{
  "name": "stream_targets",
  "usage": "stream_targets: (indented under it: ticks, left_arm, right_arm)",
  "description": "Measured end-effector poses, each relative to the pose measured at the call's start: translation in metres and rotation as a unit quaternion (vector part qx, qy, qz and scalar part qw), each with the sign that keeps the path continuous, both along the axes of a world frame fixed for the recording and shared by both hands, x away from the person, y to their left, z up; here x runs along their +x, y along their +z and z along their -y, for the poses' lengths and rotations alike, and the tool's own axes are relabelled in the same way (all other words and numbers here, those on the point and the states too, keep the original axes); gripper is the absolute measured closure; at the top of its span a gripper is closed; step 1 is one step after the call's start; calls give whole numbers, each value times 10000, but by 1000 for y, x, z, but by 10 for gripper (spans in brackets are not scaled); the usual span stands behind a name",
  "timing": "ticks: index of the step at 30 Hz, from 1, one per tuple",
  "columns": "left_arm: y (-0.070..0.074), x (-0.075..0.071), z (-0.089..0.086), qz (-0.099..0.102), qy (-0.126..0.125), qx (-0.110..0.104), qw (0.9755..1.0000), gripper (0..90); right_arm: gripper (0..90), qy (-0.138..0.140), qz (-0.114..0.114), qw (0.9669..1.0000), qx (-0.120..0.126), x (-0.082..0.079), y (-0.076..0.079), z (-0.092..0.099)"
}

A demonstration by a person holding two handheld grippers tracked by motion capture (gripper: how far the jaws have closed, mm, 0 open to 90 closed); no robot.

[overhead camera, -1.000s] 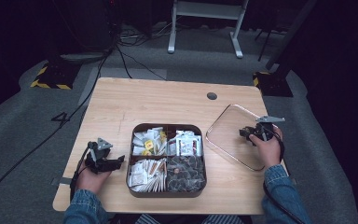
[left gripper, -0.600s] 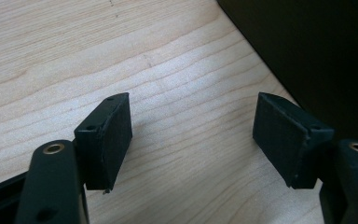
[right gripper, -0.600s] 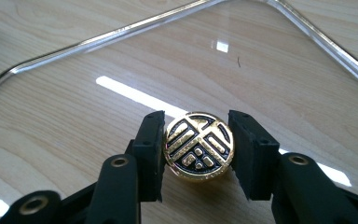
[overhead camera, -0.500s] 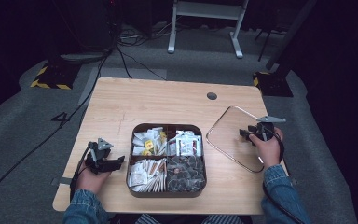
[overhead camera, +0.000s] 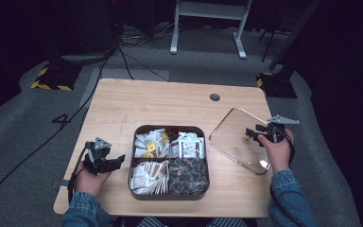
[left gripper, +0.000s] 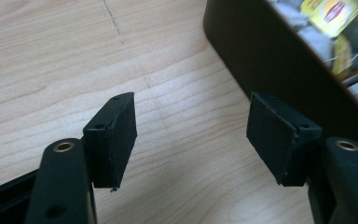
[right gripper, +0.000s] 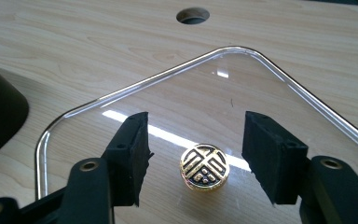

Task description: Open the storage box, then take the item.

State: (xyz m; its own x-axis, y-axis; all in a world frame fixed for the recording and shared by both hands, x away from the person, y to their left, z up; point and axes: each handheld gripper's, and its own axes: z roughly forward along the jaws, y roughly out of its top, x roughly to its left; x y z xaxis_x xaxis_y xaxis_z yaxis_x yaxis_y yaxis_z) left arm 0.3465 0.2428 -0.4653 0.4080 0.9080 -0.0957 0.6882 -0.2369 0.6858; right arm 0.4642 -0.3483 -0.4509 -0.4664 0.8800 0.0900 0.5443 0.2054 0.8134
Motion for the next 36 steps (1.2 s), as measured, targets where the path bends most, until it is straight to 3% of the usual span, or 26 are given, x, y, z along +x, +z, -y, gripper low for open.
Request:
stream_targets:
  ticks: [10,11,12,13,18,19,23,30,33,36]
  left_arm:
    - [24,-9,-6,317,87,-541,9980,405]
    - [29,-10,-5,480,141,-720,9961,410]
    - [29,-10,-5,480,141,-720,9961,415]
    - [34,-11,-5,597,142,-902,9940,422]
    - [43,-14,0,820,88,-964,9919,464]
    - [48,-14,1,898,76,-1076,9901,472]
    - [59,-16,6,974,11,-1240,9875,483]
    - [75,-18,27,966,-184,-1046,9896,496]
    - [81,-16,44,785,-385,-893,9922,496]
    - [84,-13,61,713,-611,-824,9922,491]
  right_arm:
    - [424,61,153,9998,60,-12,9,2]
    - [424,38,142,9998,102,-14,10,5]
    - [424,38,142,9998,102,-14,10,5]
    - [426,28,150,9998,120,-16,10,7]
    - [426,38,188,9997,154,-19,13,7]
    - [426,52,196,9997,158,-19,13,6]
    - [425,68,225,9996,154,-20,15,6]
    - [421,35,273,9994,186,-22,19,9]
    - [418,35,310,9993,201,-22,23,7]
    - [416,78,394,9991,147,-25,28,5]
